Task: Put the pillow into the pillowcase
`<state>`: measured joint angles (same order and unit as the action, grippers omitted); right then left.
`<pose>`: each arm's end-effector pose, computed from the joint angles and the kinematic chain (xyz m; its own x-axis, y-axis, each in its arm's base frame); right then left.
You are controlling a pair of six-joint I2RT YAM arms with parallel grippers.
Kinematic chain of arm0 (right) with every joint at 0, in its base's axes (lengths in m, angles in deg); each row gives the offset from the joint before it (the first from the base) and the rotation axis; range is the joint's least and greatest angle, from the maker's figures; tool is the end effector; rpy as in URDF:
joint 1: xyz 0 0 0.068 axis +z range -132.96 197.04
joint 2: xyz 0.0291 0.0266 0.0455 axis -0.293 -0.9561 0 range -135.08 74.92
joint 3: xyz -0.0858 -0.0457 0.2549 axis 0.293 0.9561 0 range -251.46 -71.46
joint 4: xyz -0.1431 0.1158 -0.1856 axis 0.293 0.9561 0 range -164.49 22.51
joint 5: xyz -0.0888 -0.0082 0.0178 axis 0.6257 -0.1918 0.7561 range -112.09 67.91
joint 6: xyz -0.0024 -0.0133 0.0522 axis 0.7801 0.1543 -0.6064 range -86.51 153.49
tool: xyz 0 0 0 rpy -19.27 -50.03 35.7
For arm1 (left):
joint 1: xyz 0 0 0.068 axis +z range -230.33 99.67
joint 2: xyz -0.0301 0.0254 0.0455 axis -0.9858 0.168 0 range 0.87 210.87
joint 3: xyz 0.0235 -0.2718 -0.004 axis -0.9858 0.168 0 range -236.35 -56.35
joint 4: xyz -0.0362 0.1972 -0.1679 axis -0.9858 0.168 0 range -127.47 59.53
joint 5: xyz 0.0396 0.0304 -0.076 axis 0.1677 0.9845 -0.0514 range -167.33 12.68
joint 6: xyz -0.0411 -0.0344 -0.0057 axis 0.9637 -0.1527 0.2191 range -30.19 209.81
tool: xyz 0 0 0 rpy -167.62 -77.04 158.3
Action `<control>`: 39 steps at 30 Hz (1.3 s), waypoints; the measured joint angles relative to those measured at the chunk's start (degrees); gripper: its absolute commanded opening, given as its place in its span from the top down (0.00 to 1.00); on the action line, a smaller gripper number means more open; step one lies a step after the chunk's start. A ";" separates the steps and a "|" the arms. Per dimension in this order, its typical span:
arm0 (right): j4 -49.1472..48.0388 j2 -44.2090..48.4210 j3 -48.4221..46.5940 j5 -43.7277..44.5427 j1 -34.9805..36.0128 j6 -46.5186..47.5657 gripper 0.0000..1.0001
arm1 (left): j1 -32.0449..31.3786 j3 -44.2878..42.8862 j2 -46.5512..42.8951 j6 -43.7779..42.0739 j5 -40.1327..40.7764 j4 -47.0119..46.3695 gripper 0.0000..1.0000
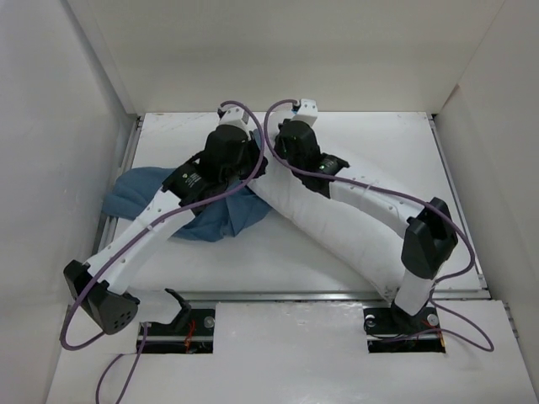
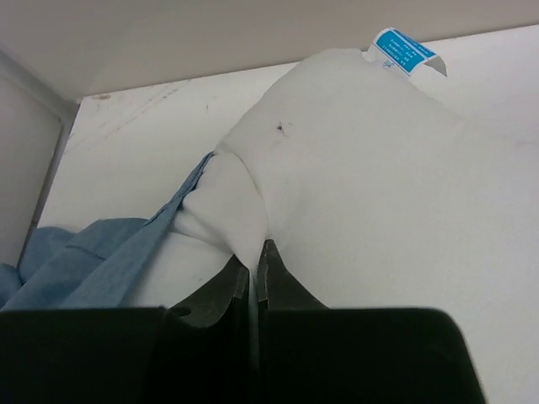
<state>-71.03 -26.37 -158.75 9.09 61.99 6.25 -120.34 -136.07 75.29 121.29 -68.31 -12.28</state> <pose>0.3128 0.2862 0.3400 -0.3056 0.2482 -0.9192 -0.1296 0.9456 0.2984 0.2259 -0.1823 0.4131 -0.4949 -0.2581 -0.8297 0.3091 0.8401 -0.4457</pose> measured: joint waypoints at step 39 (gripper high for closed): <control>-3.08 13.73 22.10 -11.02 7.17 10.93 0.00 | 6.10 2.99 -6.67 4.11 6.38 1.07 1.00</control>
<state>-74.11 -12.65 -136.65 -1.93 69.16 17.17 -114.24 -133.08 68.62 125.40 -61.93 -11.21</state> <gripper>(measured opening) 0.999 0.006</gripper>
